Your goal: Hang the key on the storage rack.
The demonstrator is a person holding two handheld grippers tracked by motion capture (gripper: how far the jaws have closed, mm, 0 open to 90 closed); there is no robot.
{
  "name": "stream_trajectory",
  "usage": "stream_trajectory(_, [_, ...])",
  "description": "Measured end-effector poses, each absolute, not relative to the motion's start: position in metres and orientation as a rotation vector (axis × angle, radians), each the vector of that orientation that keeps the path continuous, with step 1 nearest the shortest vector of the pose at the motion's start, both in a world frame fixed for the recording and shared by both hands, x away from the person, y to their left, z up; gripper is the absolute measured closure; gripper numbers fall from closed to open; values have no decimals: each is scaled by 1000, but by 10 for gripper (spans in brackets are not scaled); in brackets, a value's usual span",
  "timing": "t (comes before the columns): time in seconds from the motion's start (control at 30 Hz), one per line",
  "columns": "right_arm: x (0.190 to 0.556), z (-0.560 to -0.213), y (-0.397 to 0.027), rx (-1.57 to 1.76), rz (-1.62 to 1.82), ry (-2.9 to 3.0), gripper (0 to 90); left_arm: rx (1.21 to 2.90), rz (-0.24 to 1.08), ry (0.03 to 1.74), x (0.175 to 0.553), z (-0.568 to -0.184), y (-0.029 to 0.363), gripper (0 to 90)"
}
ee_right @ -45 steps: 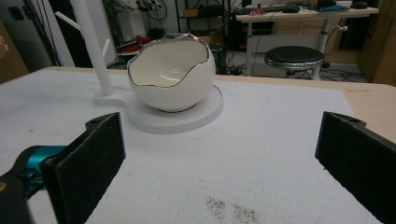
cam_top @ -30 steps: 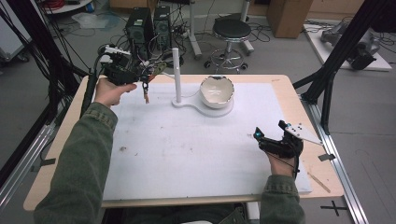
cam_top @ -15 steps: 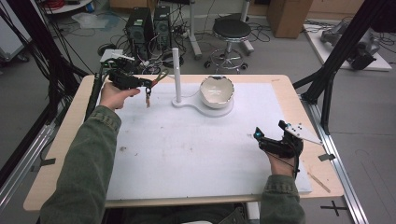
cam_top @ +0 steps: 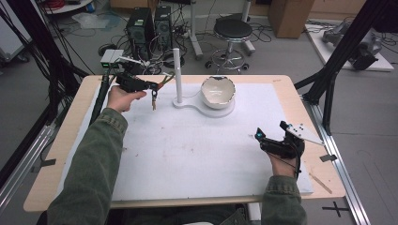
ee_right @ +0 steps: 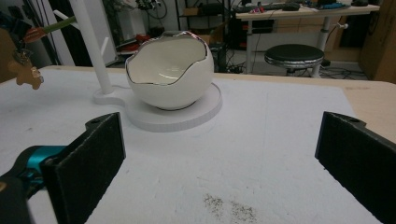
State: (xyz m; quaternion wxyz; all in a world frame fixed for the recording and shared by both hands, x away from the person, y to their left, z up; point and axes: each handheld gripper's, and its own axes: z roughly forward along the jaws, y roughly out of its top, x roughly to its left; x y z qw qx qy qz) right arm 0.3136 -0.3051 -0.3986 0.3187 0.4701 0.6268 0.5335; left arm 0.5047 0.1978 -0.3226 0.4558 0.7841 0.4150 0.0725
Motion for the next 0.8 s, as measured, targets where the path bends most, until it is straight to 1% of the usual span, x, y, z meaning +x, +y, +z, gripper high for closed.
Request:
stream_trajectory(0.23, [314, -399, -306, 1235, 1403, 1648, 6, 1949, 186, 1037, 506, -329, 191, 787])
stream_trajectory(0.4, [314, -399, -306, 1231, 1397, 1650, 6, 2011, 237, 1053, 506, -332, 183, 779])
stream_trajectory(0.47, [314, -399, -306, 1227, 1400, 1653, 6, 2038, 276, 1052, 505, -333, 179, 780])
stream_trajectory(0.63, [314, -399, -306, 1235, 1401, 1650, 6, 2068, 337, 1060, 504, -334, 174, 746])
stream_trajectory(0.73, [314, -399, -306, 1227, 1398, 1655, 6, 2047, 338, 1066, 504, -331, 176, 629])
stream_trajectory(0.8, [314, -399, -306, 1227, 1399, 1658, 6, 2063, 390, 1087, 502, -330, 177, 569])
